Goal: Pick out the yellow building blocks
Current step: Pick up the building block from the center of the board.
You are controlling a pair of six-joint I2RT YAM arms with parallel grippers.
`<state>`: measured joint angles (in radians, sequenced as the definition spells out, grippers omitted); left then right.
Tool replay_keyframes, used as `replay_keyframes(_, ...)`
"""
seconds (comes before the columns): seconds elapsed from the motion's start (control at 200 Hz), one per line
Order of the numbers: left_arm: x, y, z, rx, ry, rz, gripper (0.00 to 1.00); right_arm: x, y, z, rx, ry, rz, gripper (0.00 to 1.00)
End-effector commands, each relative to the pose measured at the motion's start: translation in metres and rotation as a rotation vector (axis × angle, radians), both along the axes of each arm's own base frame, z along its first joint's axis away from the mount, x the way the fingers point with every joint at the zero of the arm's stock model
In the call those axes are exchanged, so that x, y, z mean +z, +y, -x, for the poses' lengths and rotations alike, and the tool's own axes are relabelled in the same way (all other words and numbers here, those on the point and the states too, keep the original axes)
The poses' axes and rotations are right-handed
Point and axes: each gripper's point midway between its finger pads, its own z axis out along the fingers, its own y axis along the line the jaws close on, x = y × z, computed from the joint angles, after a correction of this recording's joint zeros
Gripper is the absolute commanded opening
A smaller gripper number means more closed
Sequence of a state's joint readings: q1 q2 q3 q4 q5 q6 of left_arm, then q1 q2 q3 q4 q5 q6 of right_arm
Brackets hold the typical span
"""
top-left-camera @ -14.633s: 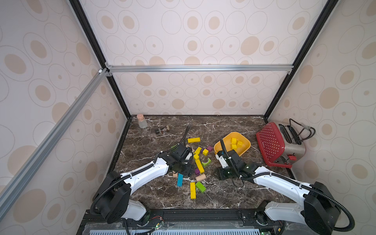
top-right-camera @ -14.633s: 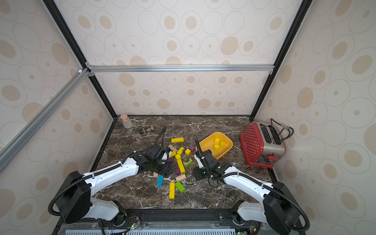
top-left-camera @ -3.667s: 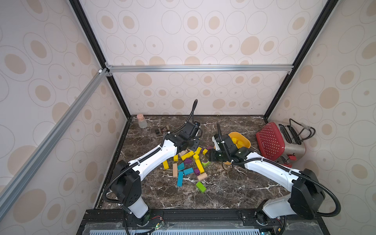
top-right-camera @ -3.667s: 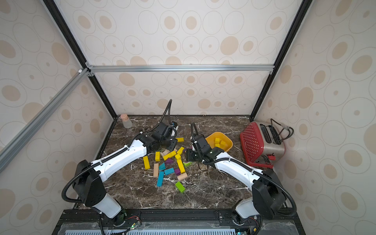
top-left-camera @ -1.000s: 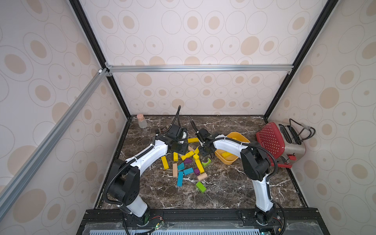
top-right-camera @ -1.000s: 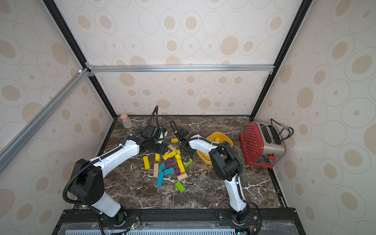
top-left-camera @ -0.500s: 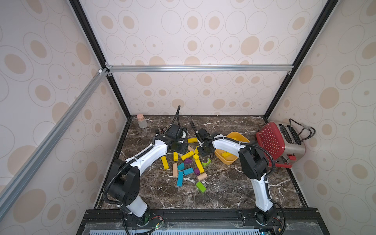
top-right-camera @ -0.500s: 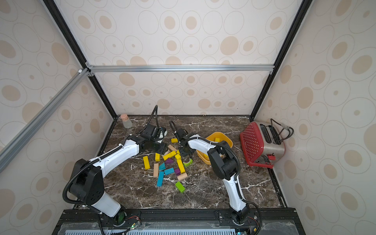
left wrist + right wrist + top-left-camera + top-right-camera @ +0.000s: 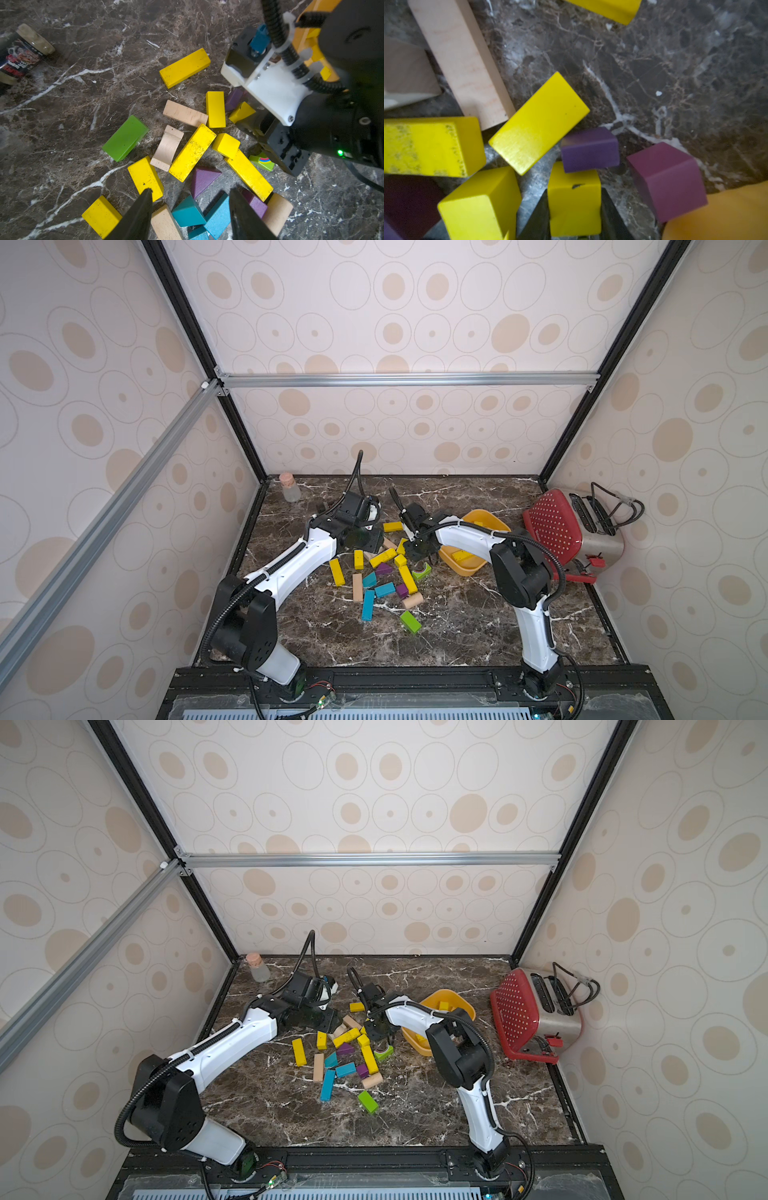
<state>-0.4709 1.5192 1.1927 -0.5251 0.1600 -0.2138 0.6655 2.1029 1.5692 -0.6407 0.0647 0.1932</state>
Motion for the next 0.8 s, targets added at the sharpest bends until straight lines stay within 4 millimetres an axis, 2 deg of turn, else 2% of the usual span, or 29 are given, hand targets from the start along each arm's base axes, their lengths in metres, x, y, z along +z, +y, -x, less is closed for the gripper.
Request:
replay_keyframes(0.0, 0.015, 0.002, 0.003, 0.029, -0.023, 0.058, 0.59, 0.026, 0.001, 0.006, -0.005, -0.022, -0.059, 0.17)
replay_keyframes(0.205, 0.024, -0.002, 0.012, 0.044, -0.023, 0.138, 0.59, 0.046, -0.005, 0.020, -0.041, -0.051, -0.124, 0.17)
replay_keyframes(0.491, 0.031, -0.007, 0.029, 0.056, 0.006, 0.232, 0.59, 0.062, -0.017, 0.037, -0.093, -0.077, -0.187, 0.17)
replay_keyframes(0.796, 0.038, -0.021, 0.027, 0.077, 0.037, 0.343, 0.58, 0.091, -0.029, 0.045, -0.124, -0.154, -0.238, 0.18)
